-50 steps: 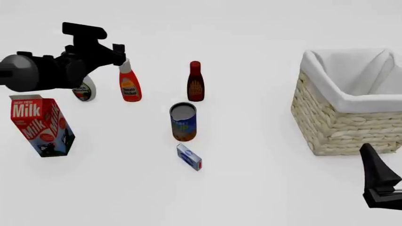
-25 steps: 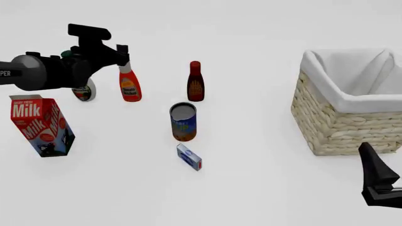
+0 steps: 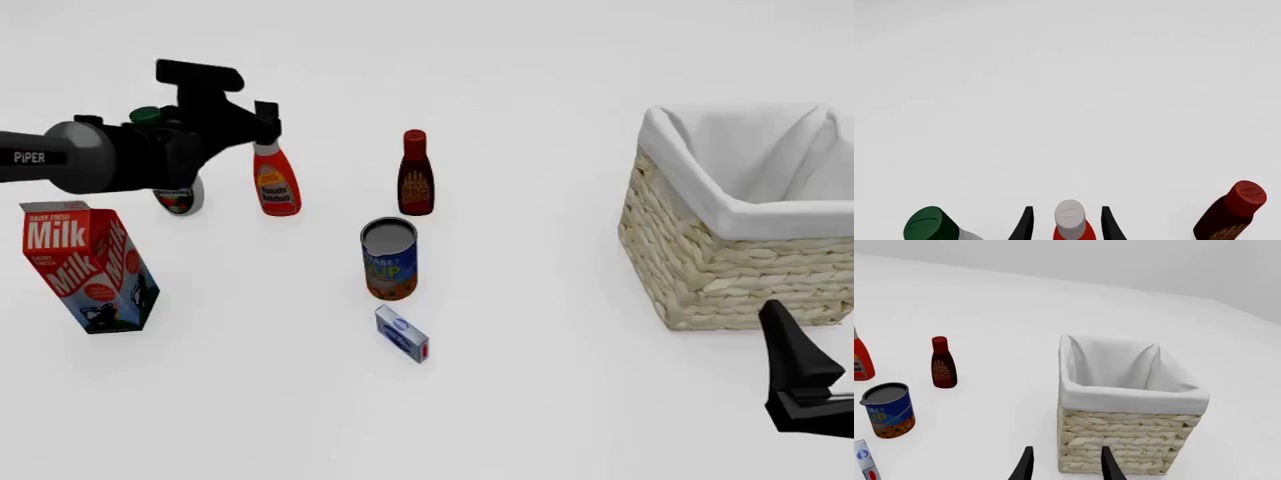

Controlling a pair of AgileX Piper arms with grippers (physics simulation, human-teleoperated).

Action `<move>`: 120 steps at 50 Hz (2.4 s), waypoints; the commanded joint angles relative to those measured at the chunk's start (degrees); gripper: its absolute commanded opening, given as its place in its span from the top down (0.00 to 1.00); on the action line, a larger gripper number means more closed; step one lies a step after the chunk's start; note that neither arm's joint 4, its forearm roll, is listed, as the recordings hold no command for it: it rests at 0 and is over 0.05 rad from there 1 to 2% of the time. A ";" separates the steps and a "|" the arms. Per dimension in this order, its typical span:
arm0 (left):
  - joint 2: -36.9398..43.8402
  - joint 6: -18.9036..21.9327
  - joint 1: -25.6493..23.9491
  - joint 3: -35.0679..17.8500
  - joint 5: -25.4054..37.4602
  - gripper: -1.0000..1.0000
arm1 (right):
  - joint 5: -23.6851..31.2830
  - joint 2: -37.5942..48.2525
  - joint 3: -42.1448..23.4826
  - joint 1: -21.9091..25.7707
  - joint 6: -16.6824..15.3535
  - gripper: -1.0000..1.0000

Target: Pick the ketchup and place it in the basket.

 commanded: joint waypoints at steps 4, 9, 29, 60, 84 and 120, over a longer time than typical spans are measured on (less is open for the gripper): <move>1.28 -0.61 -0.05 -0.58 -0.21 0.00 | -0.59 1.02 0.00 -0.14 0.16 0.00; 1.83 -0.55 -0.09 -0.62 -0.43 0.00 | -0.57 1.06 0.00 -0.07 0.18 0.00; 3.29 -1.07 0.22 -1.18 -0.66 0.00 | -1.79 2.69 0.00 0.10 0.26 0.00; 6.13 -2.82 0.52 -2.38 -0.98 0.00 | -2.96 4.24 0.00 0.13 0.24 0.00; 9.27 -3.67 0.86 -4.61 -0.83 0.00 | -3.23 4.76 0.00 0.11 0.24 0.00; 9.99 -3.90 1.18 -5.97 -0.22 1.00 | -4.45 6.51 0.01 0.41 0.49 0.00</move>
